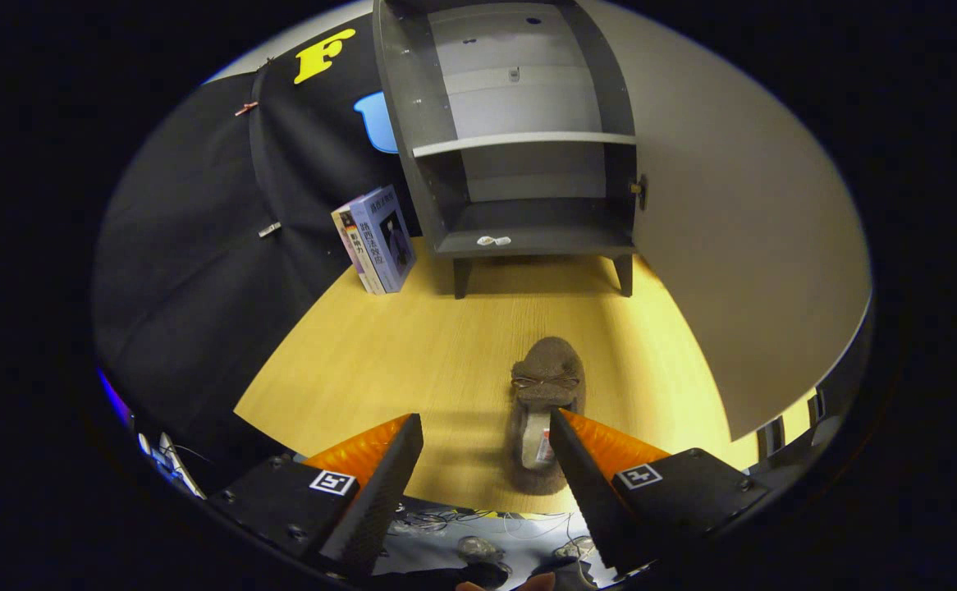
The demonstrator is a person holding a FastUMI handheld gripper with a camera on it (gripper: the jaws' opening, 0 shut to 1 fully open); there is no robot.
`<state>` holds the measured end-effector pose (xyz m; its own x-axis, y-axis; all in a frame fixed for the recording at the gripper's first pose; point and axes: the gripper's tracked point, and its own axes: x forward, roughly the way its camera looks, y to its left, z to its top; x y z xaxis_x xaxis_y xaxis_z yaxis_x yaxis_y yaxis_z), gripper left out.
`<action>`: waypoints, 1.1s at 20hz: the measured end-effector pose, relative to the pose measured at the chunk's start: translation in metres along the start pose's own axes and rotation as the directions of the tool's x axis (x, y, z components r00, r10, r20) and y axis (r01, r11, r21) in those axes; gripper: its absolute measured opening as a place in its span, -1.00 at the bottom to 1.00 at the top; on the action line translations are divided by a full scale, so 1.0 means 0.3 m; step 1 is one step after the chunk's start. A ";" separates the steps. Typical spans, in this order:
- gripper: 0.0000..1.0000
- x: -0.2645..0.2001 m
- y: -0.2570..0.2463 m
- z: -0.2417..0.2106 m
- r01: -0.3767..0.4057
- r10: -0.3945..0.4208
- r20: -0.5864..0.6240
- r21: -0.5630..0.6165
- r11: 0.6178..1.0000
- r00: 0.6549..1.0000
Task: Open the shoe cabinet door, grab the shoes and put them into the shoe cabinet, then close the shoe cabinet door.
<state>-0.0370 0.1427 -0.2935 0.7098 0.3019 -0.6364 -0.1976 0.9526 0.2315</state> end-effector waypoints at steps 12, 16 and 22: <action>0.63 0.462 -0.111 -0.115 0.119 -0.121 0.010 0.101 0.988 0.993; -0.14 0.523 -0.180 -0.091 0.210 -0.217 0.077 0.097 0.973 0.973; -0.72 0.436 -0.171 -0.012 0.173 -0.184 0.093 0.113 0.978 0.978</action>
<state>0.0636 0.1335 -0.3911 0.7938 0.1164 -0.5969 0.0063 0.9799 0.1994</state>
